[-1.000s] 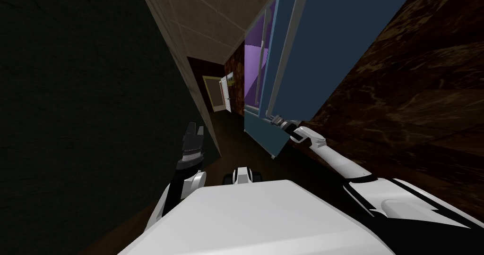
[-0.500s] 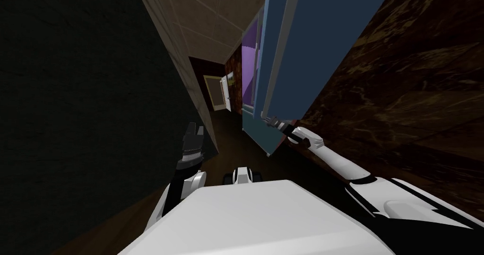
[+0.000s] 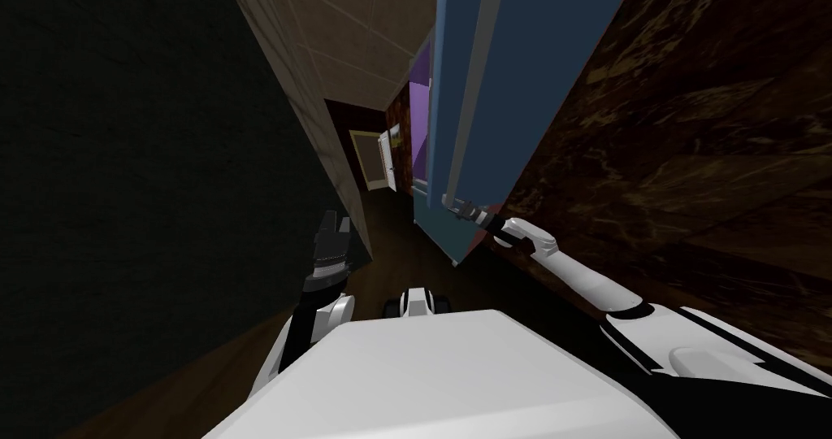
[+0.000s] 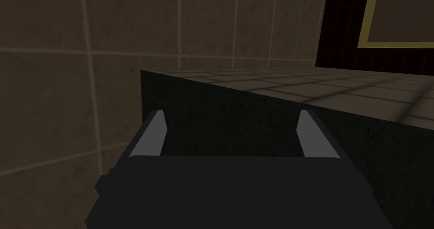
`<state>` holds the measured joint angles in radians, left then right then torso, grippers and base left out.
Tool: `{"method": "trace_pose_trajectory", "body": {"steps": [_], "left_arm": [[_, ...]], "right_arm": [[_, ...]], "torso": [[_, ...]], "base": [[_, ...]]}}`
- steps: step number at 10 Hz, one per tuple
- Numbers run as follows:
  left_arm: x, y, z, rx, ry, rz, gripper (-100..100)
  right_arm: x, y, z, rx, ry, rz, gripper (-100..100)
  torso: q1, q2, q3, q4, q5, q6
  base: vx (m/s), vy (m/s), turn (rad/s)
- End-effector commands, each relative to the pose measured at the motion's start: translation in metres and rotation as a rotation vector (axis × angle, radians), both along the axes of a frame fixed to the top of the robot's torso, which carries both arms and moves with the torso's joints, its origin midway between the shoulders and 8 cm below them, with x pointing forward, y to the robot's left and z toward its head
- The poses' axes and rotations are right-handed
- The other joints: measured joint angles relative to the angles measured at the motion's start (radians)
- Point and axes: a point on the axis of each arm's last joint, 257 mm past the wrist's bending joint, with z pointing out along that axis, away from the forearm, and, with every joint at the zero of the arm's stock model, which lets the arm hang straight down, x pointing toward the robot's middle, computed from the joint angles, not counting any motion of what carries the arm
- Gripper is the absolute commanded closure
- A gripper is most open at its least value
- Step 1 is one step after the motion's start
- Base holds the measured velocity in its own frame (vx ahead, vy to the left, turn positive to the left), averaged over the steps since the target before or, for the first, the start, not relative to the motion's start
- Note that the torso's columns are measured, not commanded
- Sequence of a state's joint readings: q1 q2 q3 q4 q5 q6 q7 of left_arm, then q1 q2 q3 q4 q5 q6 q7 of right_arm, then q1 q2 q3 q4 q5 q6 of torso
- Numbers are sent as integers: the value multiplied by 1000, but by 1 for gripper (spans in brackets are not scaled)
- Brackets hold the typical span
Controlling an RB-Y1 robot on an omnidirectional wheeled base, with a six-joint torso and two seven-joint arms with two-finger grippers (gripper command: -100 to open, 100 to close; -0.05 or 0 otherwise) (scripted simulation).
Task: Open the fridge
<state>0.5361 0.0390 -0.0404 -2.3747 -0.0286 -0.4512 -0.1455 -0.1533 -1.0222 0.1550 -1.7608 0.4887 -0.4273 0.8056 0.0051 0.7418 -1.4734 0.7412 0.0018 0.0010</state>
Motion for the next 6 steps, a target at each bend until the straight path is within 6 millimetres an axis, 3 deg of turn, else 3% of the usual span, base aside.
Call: {"method": "trace_pose_trajectory", "body": {"steps": [1, 6], "left_arm": [[0, 0, 0, 0, 0, 0, 0], [0, 0, 0, 0, 0, 0, 0]], "right_arm": [[3, -9, 22, 2, 2, -6, -100], [6, -17, 50, 1, 2, -6, -100]], "torso": [[6, -7, -4, -3, 2, -1], [1, -5, -9, 6, 7, -11]], "base": [[-5, 78, -62], [-10, 40, -7]]}}
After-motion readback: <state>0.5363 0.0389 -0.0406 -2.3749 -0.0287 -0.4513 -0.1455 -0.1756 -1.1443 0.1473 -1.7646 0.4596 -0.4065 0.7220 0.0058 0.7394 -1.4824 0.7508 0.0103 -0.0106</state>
